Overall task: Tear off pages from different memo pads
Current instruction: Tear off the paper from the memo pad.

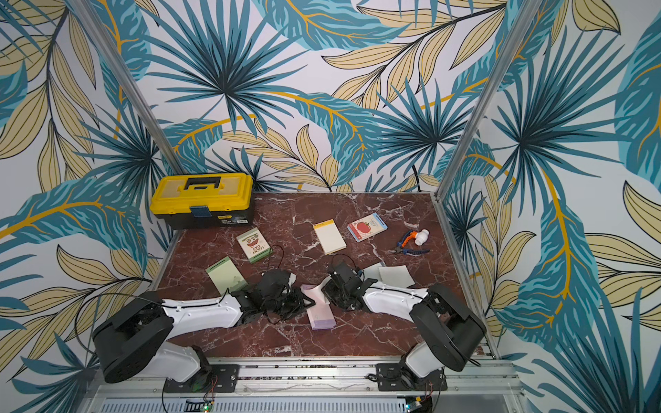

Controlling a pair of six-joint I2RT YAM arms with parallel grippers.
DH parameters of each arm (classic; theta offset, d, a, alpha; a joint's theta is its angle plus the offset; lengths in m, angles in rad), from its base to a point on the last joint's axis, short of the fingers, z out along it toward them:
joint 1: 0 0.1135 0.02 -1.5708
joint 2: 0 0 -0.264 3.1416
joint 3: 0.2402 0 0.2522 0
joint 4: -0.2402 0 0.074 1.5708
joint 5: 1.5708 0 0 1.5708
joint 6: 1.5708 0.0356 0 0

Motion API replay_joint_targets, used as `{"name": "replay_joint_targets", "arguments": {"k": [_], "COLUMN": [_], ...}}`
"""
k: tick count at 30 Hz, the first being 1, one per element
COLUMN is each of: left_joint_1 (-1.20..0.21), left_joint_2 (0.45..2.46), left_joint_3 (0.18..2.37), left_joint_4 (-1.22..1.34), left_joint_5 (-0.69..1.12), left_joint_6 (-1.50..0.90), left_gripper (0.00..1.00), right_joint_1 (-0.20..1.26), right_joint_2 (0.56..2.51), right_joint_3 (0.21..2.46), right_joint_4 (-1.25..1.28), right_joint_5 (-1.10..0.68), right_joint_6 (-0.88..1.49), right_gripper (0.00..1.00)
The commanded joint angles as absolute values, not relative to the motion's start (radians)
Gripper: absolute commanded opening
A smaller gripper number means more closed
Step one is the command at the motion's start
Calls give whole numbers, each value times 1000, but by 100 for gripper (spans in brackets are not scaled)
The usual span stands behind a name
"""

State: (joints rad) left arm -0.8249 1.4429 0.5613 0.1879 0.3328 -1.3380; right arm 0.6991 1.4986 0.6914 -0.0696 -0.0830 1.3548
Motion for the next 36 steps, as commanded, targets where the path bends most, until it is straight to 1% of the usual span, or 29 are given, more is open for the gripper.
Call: {"name": "replay_joint_targets", "arguments": {"k": [1,3,6,8,10,13,14,19,23,26,29,31,34,35,36], "left_joint_1": [-786,-761,-741,-727,-702,-671,-666,-616,-574,-497,-366,-260,-148,-127,-108], "left_joint_2": [1378,1359,1321,1281,1234,1161,1144,1092,1049,1046,1034,1031,1056,1066,1080], "left_joint_3": [573,588,644,668,668,675,676,691,705,703,681,689,692,687,677], "left_joint_4": [289,325,287,275,289,268,266,217,142,55,-22,-142,-223,-230,-226], "left_joint_5": [330,362,375,371,362,316,305,368,385,432,515,551,626,641,658], "left_joint_6": [-1268,-1247,-1211,-1210,-1231,-1233,-1228,-1231,-1203,-1195,-1164,-1100,-999,-973,-957], "left_gripper": [0,0,0,0,0,0,0,0,0,0,0,0,0,0,0], "right_joint_1": [700,699,694,690,627,430,391,296,282,282,273,245,157,125,92], "right_joint_2": [1444,1435,1433,1423,1395,1336,1311,1274,1284,1277,1278,1279,1249,1237,1226], "right_joint_3": [797,847,936,982,925,690,658,677,761,811,855,905,908,904,903], "right_joint_4": [-177,-236,-297,-384,-490,-370,-362,-418,-478,-500,-517,-587,-626,-635,-663], "right_joint_5": [-193,-213,-245,-219,-167,-264,-249,-223,-221,-214,-219,-199,-197,-196,-181], "right_joint_6": [1103,1044,1000,976,970,1036,1039,1014,959,934,896,863,858,859,861], "right_gripper": [0,0,0,0,0,0,0,0,0,0,0,0,0,5,18]}}
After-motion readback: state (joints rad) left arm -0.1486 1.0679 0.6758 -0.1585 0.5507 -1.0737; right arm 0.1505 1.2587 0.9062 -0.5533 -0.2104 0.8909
